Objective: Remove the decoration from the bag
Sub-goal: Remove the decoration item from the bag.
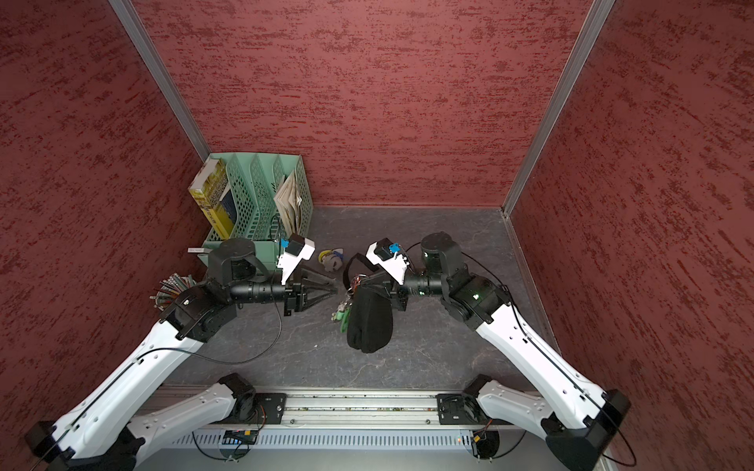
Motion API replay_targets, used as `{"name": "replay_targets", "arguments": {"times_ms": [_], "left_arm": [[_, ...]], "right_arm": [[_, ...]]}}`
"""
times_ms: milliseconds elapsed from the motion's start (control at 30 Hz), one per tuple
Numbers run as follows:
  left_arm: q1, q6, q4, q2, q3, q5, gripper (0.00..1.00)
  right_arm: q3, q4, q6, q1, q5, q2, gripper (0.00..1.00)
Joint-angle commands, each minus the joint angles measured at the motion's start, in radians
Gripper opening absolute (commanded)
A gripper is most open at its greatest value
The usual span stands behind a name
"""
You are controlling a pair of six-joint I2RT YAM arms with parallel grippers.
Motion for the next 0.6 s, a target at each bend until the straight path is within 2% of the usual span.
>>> {"name": "replay_targets", "arguments": {"times_ms": [0, 67, 167, 333, 567], "left_arm": [[0.003, 0.046, 0.054, -0.022, -0.029, 0.047, 0.63], [0.003, 0.06, 0.083, -0.029, -0.042, 0.044, 0.74], [-0.006, 0.08, 0.173, -0.054, -0.083, 0.002, 0.79], [-0.048, 0.094, 0.332, -0.082, -0.156, -0.057, 0.8], [-0.131, 0.136, 0.34, -0.021, -0.139, -0.068, 0.73]], "right_arm": [[0.058, -0.071, -0.054, -0.004, 0.041, -0.013, 0.0], [0.069, -0.095, -0.064, -0.006, 0.036, -0.008, 0.0], [0.079, -0.116, -0.076, -0.004, 0.02, -0.007, 0.0], [0.08, -0.126, -0.077, -0.004, -0.01, -0.021, 0.0], [0.077, -0.124, -0.069, -0.004, -0.062, -0.041, 0.0]]}}
